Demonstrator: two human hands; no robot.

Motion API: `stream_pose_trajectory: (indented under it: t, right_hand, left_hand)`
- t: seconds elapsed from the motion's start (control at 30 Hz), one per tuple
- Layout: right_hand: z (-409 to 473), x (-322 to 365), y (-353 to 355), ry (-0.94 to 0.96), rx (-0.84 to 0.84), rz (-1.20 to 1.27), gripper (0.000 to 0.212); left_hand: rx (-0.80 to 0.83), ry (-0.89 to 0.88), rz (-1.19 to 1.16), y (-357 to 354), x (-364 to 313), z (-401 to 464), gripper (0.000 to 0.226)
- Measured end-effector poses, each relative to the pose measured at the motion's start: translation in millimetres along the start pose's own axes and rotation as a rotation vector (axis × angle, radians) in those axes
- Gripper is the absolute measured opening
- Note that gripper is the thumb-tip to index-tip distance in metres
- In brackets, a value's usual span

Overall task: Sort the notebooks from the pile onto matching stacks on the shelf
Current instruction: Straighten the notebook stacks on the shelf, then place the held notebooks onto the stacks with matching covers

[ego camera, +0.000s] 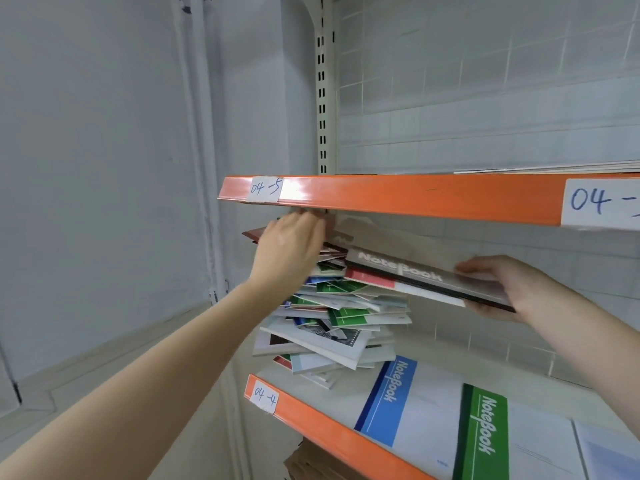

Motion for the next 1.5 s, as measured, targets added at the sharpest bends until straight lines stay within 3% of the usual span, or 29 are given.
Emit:
stream_pose_trajectory:
  t: [0.1, 0.2, 0.3, 0.37, 0.47, 0.57, 0.63, 0.7, 0.8, 0.87, 0.93, 1.1, 1.17, 1.2, 1.27, 1.33, 1.4, 1.47, 1.5]
  right_hand:
    - [-9.4, -7.6, 20.2, 0.021, -0.015, -0.054, 0.019]
    - [-15.9, -20.7, 25.7, -0.011, 0.015, 0.017, 0.01]
    - [-15.2, -38.4, 26.5, -0.08, 0.056, 0.101, 0.02]
    - [-8.9, -45.4, 22.2, -0.114, 0.176, 0.4, 0.02]
    - [7.0, -47.9, 31.9, -0.069, 0.235, 0.755, 0.082]
    - [13.4, -47.2, 38.5, -0.01, 0.306, 0.843, 0.108]
    - [13.7, -45.5, 39.6, 0.038, 0.277, 0.831, 0.102]
    - [8.0, -43.3, 33.4, 0.056, 0.24, 0.794, 0.085]
    - [-5.3, -40.5, 18.7, 0.021, 0.161, 0.719, 0.021]
    - [-10.1, -41.1, 10.1, -0.003, 0.142, 0.613, 0.003]
    - [-16.1, -40.8, 1.5, -0.029, 0.143, 0.451, 0.007]
    - [-30.7, -55.6, 0.6, -0.061, 0.172, 0.299, 0.013]
    - [-39.9, -62.3, 12.0, -0.053, 0.171, 0.288, 0.016]
    - [-46.2, -65.6, 18.4, -0.052, 0.178, 0.299, 0.016]
    - [-61.8, -74.6, 34.5, -0.054, 0.181, 0.33, 0.02]
    - [-77.1, -88.7, 59.6, -0.045, 0.138, 0.341, 0.025]
    - [-96.0, -105.9, 87.6, -0.033, 0.075, 0.36, 0.029]
    - [-117.0, -124.5, 115.9, -0.031, -0.001, 0.368, 0.031]
    - [-126.7, -132.8, 128.9, -0.022, -0.038, 0.367, 0.032]
  left_hand:
    - [0.279, 0.244, 0.041, -22.0, 34.8, 16.5, 0.031]
    - [0.55, 0.244, 0.062, -54.2, 40.5, 27.1, 0.046]
    - [0.681, 0.236, 0.106, -79.6, 39.0, 26.6, 0.063]
    - [0.652, 0.217, 0.154, -81.0, 35.1, 25.2, 0.068]
    - [0.583, 0.122, 0.286, -71.5, 19.6, 21.3, 0.063]
    - [0.487, 0.027, 0.31, -59.8, 3.0, 17.5, 0.046]
    - [0.377, -0.078, 0.241, -49.0, -12.6, 12.1, 0.039]
    - [0.194, -0.31, 0.192, -32.5, -37.0, 1.1, 0.03]
    - [-0.021, -0.536, 0.173, -20.4, -59.2, -24.4, 0.027]
    - [-0.074, -0.573, 0.136, -18.2, -73.5, -40.0, 0.019]
    - [-0.117, -0.602, 0.112, -18.5, -88.2, -56.1, 0.014]
    - [-0.264, -0.573, 0.07, -16.1, -118.8, -88.7, 0.028]
    - [-0.282, -0.556, 0.064, -18.8, -127.8, -98.4, 0.012]
    - [-0.27, -0.52, 0.057, -21.2, -131.6, -101.5, 0.012]
    - [-0.202, -0.356, -0.068, -31.1, -137.6, -108.9, 0.035]
    - [-0.086, -0.006, -0.446, -41.6, -136.8, -117.4, 0.037]
    - [0.164, 0.438, -1.03, -71.8, -145.3, -131.5, 0.013]
    - [0.499, 0.746, -1.485, -111.7, -178.4, -150.0, 0.034]
    - [0.661, 0.804, -1.601, -126.2, -198.1, -157.3, 0.045]
Point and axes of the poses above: each hand's wrist, its own z-axis towards the middle knuckle, its own y-axis out of the back of the hand, x = y × z, the point moved 7 cm from there along z, towards the middle knuckle, and after that the axes turned 8 degrees about x, right-handed, at the moved point
